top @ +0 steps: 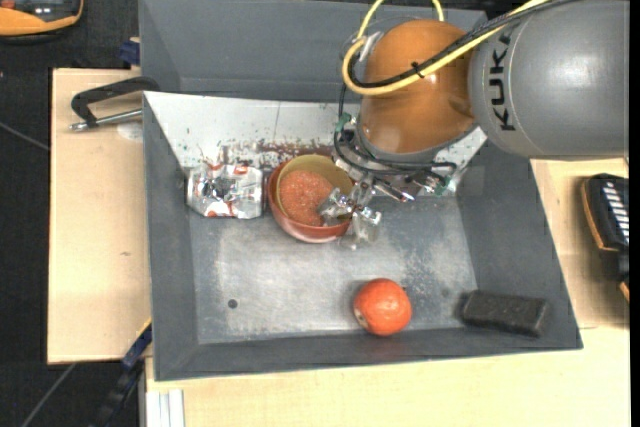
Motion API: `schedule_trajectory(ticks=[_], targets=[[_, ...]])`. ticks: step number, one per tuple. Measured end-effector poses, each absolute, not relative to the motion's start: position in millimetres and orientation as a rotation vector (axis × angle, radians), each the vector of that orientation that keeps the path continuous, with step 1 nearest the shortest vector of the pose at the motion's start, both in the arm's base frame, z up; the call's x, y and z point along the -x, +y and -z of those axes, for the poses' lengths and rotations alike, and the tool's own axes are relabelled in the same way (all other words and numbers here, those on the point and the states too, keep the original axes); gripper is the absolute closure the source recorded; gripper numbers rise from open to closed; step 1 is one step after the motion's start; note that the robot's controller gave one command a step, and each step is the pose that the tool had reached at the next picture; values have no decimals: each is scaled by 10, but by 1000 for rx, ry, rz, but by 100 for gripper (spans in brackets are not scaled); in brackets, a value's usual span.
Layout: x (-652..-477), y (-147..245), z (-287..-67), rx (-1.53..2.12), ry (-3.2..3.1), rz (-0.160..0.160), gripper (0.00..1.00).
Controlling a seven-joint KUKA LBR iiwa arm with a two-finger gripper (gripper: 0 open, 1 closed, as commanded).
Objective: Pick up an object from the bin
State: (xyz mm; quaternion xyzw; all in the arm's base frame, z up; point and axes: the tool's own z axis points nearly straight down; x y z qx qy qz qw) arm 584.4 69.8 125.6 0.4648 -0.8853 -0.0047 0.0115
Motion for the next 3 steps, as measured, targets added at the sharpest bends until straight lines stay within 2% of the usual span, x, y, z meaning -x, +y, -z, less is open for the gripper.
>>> schedule_trajectory(ticks=[1, 2, 3], targets=[[-5358, 125, -734, -1795, -2575, 7, 100], [-5838, 83, -729, -1709, -2646, 2, 100], [-5483, 84, -1172, -2236, -2221, -1, 100]])
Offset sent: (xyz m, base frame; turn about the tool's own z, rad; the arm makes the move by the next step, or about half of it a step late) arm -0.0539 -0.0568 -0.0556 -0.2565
